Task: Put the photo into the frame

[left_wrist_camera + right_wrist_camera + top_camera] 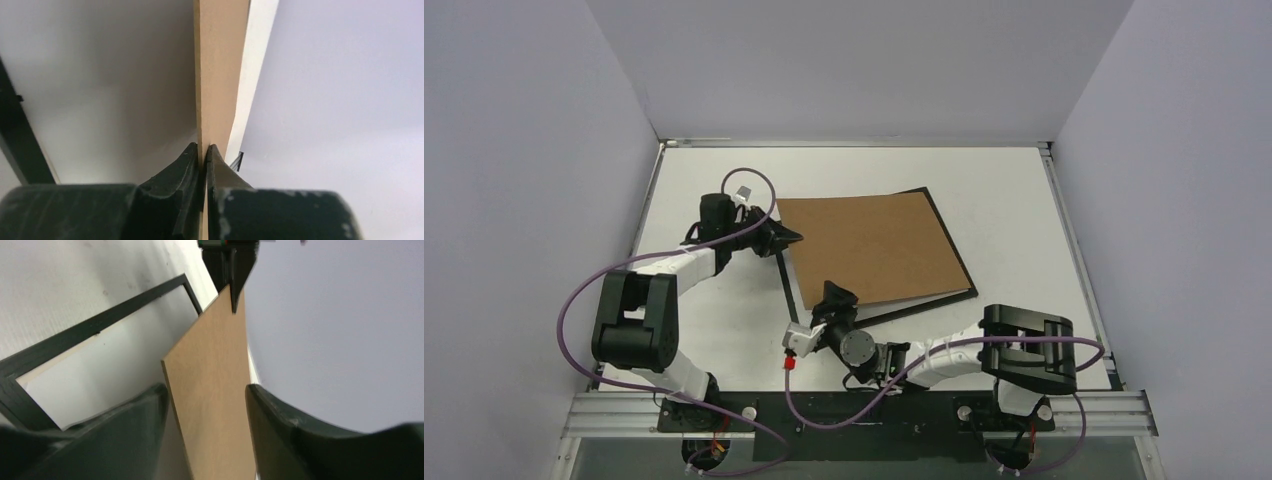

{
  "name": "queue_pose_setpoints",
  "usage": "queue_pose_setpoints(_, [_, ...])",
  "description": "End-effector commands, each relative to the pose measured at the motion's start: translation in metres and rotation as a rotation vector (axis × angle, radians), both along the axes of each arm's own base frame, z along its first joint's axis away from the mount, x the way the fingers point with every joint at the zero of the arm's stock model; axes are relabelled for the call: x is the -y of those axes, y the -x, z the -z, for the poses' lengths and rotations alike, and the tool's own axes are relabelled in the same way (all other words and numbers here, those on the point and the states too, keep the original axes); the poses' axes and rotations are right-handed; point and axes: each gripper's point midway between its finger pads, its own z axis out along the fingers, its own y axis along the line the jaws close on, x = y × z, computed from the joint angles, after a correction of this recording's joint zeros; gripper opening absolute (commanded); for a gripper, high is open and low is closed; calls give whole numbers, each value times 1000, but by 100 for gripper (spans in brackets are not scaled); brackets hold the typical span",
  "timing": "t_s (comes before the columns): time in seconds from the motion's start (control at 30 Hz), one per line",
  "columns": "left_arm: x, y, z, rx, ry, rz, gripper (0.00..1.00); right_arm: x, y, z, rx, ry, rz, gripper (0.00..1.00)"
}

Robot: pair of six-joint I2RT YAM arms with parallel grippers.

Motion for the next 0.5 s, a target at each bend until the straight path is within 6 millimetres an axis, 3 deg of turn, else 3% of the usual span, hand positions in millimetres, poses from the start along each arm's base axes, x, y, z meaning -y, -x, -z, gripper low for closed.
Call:
queue_pose_setpoints(0.0, [-1, -22, -21, 78, 77, 1, 0, 11, -14, -48, -86, -203, 92, 73])
queue_pose_setpoints(0.17, [-8, -36, -23, 57, 108, 27, 0, 19, -15, -69, -328, -234, 25, 92])
queue_pose_setpoints(0.3, [-10, -44, -23, 50, 136, 83, 0, 32, -10, -101, -496, -340, -21, 97])
queue_pose_setpoints(0.37, [-12, -46, -21, 46, 134, 109, 0, 43, -18, -116, -553, -433, 10, 100])
queue_pose_setpoints(0.47, [-13, -49, -25, 57, 136, 142, 0, 65, -49, -125, -655, -557, 169, 100])
